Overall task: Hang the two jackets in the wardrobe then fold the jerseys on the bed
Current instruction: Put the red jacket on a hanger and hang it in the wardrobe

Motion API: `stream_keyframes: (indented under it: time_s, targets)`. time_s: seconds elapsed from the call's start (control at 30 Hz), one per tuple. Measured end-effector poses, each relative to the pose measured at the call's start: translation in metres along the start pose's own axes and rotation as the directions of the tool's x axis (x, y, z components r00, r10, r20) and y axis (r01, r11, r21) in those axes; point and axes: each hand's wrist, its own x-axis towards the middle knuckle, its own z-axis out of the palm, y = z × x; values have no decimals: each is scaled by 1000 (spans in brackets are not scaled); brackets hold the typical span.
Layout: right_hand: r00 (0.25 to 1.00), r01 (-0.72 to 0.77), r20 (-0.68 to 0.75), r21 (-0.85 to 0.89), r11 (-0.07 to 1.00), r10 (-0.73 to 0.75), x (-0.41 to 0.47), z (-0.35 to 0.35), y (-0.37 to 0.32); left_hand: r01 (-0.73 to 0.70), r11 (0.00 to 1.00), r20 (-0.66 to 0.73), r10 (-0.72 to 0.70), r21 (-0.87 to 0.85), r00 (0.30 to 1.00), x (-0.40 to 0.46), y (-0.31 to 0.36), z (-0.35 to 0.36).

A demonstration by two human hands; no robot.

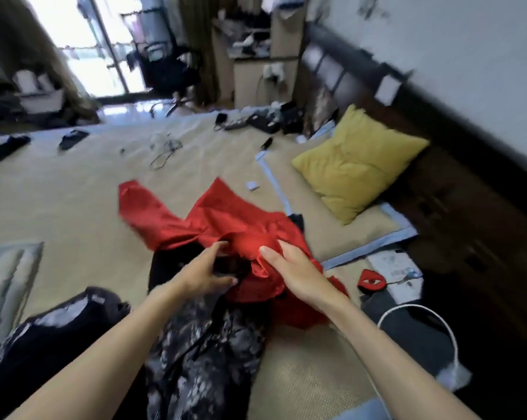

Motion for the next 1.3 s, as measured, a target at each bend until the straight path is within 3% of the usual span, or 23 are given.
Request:
stream_keyframes:
  time_s: [0.1,0.23,0.37,0.47,0.53,0.6,0.7,0.83,0.9,0.97,1.03,1.13,1.2,1.3]
  targets:
    - [984,40,-175,24,999,-35,-55,-28,-55,-155,987,-139,150,-31,979,6,53,3]
    - [921,122,-365,-53,991,-133,-139,-51,-122,-319,947,-367,307,31,878,-1,143,8]
    - [760,103,-592,-300,948,-270,-216,-71,-169,-328,880,-481,464,342,744,-24,240,16]
    - [620,8,-704,-436,900,-347,-275,-90,-193,-398,797,-504,598,454,623,-42,302,21]
    - [539,-62,-757,-474,879,-370,-316,-104,-206,-471,748,-475,662,467,580,-55,342,29]
    - [467,-113,-797,-483,868,-383,-359,-116,-216,-589,723,-387,691,362,611,-68,380,42]
    - [333,-268,-844,-512,816,-420,-429,-138,-227,-755,656,-51,754,8,655,-93,436,77]
    - [57,-635,-874,-404,659,-482,-544,-182,-227,-822,539,206,839,-184,504,-144,507,143]
    - [-72,-707,-893,-269,654,-445,-605,-199,-222,-798,494,353,856,-346,377,-183,541,169]
    - [-151,-709,-920,-154,689,-361,-660,-208,-214,-744,468,466,852,-476,237,-217,575,188]
    - [-167,-657,-943,-111,745,-287,-707,-210,-208,-716,442,521,844,-540,128,-247,606,208]
    - [-143,-506,-984,-24,862,-111,-762,-196,-207,-665,423,524,850,-616,55,-284,644,239]
    - [-152,-484,-988,47,874,-31,-786,-190,-203,-612,403,505,863,-680,8,-309,665,257]
    - [-174,-509,-982,159,846,79,-805,-186,-190,-587,333,502,852,-738,-149,-348,695,286]
